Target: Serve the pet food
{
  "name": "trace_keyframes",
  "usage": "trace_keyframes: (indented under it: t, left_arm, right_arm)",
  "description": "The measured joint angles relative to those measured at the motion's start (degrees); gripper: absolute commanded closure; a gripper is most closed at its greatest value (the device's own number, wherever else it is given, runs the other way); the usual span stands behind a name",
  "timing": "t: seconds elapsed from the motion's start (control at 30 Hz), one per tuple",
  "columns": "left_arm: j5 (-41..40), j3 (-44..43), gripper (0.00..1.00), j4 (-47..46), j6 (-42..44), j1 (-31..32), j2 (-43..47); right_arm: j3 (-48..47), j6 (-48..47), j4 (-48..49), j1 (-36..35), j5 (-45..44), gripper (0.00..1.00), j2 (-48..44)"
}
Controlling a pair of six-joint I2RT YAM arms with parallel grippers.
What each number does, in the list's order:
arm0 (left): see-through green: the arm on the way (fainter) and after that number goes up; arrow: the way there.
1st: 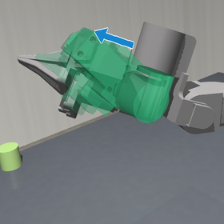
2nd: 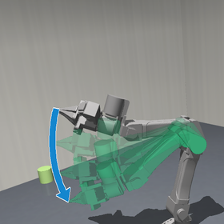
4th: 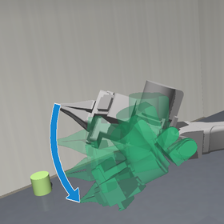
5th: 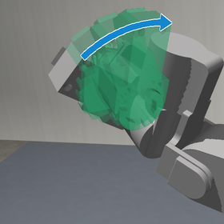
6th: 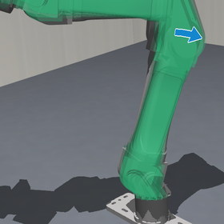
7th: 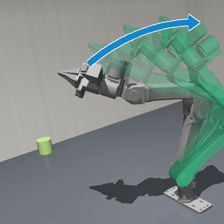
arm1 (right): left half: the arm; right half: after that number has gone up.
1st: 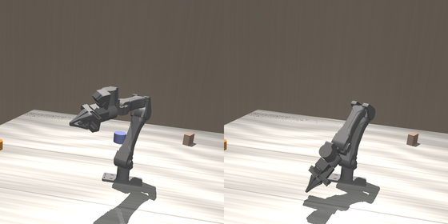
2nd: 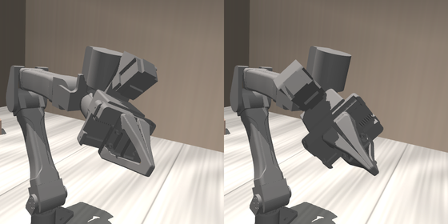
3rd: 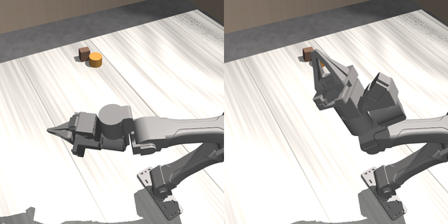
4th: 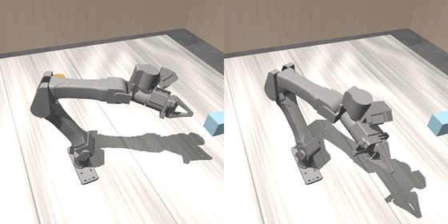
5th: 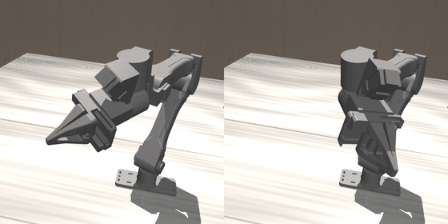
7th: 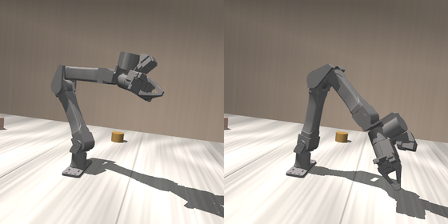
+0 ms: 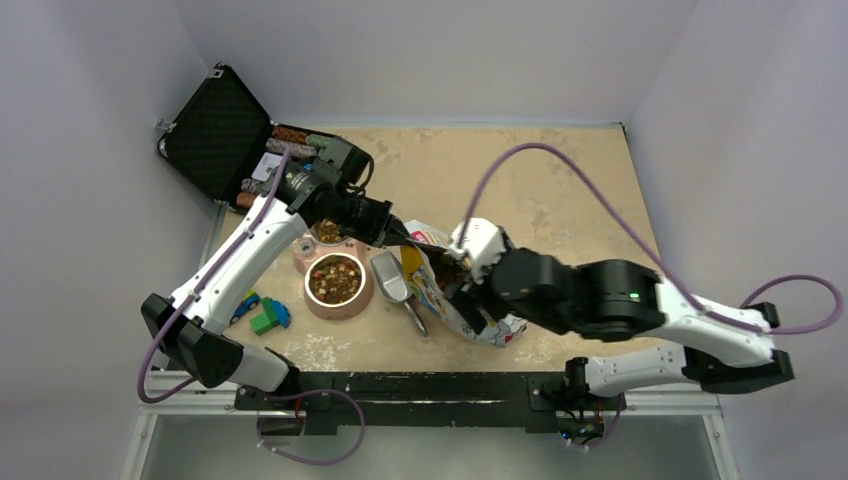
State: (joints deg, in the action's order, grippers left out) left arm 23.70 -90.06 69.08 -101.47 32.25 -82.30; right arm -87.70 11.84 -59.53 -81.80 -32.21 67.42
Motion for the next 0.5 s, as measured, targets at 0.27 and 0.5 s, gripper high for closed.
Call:
trace_keyframes:
  t: [0.27,0.5]
  left_arm:
    - [-0.4,-2.2,1.00,1.3,0.0,-0.1,-1.7]
    - [-1.3,-3.4,1.00,3.0,-0.1,-0.1,-2.2]
  right_arm:
    - [8.0,8.3,-7.5,0.1,8.9,0.22,-17.1]
    - [10.3,10.0,-9.2,0.1,12.3,0.43,-12.9]
